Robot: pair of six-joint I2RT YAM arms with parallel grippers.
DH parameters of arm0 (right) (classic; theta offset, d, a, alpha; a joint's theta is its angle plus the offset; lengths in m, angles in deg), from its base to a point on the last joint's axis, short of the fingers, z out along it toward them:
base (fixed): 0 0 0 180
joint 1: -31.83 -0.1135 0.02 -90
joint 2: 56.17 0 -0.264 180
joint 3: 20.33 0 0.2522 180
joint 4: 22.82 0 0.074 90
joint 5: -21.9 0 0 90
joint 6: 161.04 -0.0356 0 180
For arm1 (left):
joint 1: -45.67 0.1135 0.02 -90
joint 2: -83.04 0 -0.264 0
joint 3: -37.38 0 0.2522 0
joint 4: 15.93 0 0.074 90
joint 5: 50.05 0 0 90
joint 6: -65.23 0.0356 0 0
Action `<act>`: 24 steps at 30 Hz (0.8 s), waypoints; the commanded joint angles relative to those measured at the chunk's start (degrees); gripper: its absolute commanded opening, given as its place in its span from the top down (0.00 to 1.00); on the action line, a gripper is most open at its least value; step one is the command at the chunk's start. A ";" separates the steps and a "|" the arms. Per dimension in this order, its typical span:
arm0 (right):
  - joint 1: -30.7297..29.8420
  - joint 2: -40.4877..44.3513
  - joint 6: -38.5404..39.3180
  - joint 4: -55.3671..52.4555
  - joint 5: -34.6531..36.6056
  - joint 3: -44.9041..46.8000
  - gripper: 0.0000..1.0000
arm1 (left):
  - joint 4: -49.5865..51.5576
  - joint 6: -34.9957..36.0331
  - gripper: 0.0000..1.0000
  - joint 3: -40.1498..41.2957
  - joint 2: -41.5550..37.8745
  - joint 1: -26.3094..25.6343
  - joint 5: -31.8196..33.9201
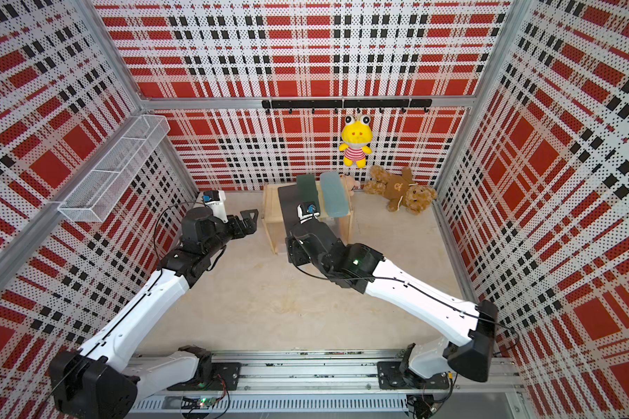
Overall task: Remove the pencil cases from the shelf
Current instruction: Pick up the pencil case from the shelf, then place the pencil case at the center of the board.
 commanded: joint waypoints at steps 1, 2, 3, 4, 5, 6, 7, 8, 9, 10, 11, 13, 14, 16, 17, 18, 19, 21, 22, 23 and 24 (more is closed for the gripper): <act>-4.36 6.42 -9.47 -5.17 6.54 8.68 0.57 | -1.08 -1.04 0.01 -2.76 0.12 -1.82 -0.05; -5.65 9.78 -13.21 -6.68 7.36 12.32 0.57 | -1.13 -1.20 0.01 -3.08 0.00 -2.48 0.13; -6.89 13.41 -16.92 -7.92 7.91 16.24 0.58 | -1.13 -1.36 0.01 -3.26 0.01 -3.08 0.50; -8.18 16.31 -18.99 -8.38 8.21 19.34 0.59 | -1.13 -1.54 0.01 -3.36 -0.12 -3.57 0.70; -9.23 19.35 -22.16 -9.78 8.62 22.83 0.61 | -1.13 -1.73 0.01 -3.36 -0.23 -4.12 1.05; -10.39 22.76 -27.23 -11.30 8.99 25.42 0.63 | -1.13 -1.76 0.01 -3.31 -0.38 -4.76 1.52; -11.40 25.33 -29.64 -12.03 9.29 27.89 0.64 | -1.13 -1.87 0.01 -3.17 -0.41 -5.27 1.92; -12.55 28.06 -32.21 -13.08 9.54 30.12 0.65 | -1.13 -1.83 0.01 -3.00 -0.49 -5.69 2.39; -13.68 30.04 -34.67 -14.65 10.05 32.08 0.65 | -1.12 -1.92 0.01 -2.74 -0.47 -6.22 2.77; -14.57 31.25 -36.57 -16.22 10.62 33.24 0.65 | -1.13 -2.00 0.01 -2.50 -0.48 -6.54 3.07; -15.42 31.97 -38.30 -17.91 11.09 34.40 0.65 | -1.09 -2.13 0.01 -2.29 -0.49 -6.77 3.20; -15.92 31.57 -40.60 -21.09 11.26 35.90 0.63 | -1.13 -2.22 0.01 -1.86 -0.41 -7.36 3.80; -15.96 30.83 -41.62 -22.32 11.51 36.52 0.63 | -1.12 -2.25 0.01 -1.75 -0.37 -7.61 3.95; -15.91 30.01 -43.94 -23.53 12.27 38.42 0.63 | -1.13 -2.20 0.01 -1.47 -0.21 -7.97 4.14; -15.91 30.18 -44.69 -23.38 12.81 39.53 0.65 | -1.12 -2.22 0.01 -1.35 -0.23 -8.11 4.32; -15.93 30.86 -45.30 -22.65 13.41 40.99 0.67 | -1.13 -2.17 0.01 -1.19 -0.23 -8.27 4.52; -15.91 31.78 -46.67 -22.52 13.98 42.19 0.69 | -1.10 -2.22 0.01 -1.08 -0.18 -8.37 4.58; -15.91 34.96 -48.03 -21.40 15.44 45.09 0.70 | -1.21 -2.02 0.01 -0.91 0.02 -8.53 4.67; -15.91 36.60 -48.36 -21.01 15.98 46.23 0.70 | -1.21 -2.02 0.01 -0.89 0.14 -8.63 4.65; -15.85 38.47 -48.43 -20.51 16.34 47.36 0.71 | -1.26 -1.92 0.01 -0.84 0.40 -8.59 4.66; -15.70 39.87 -48.46 -20.10 16.48 48.37 0.71 | -1.34 -1.92 0.01 -0.86 0.67 -8.66 4.70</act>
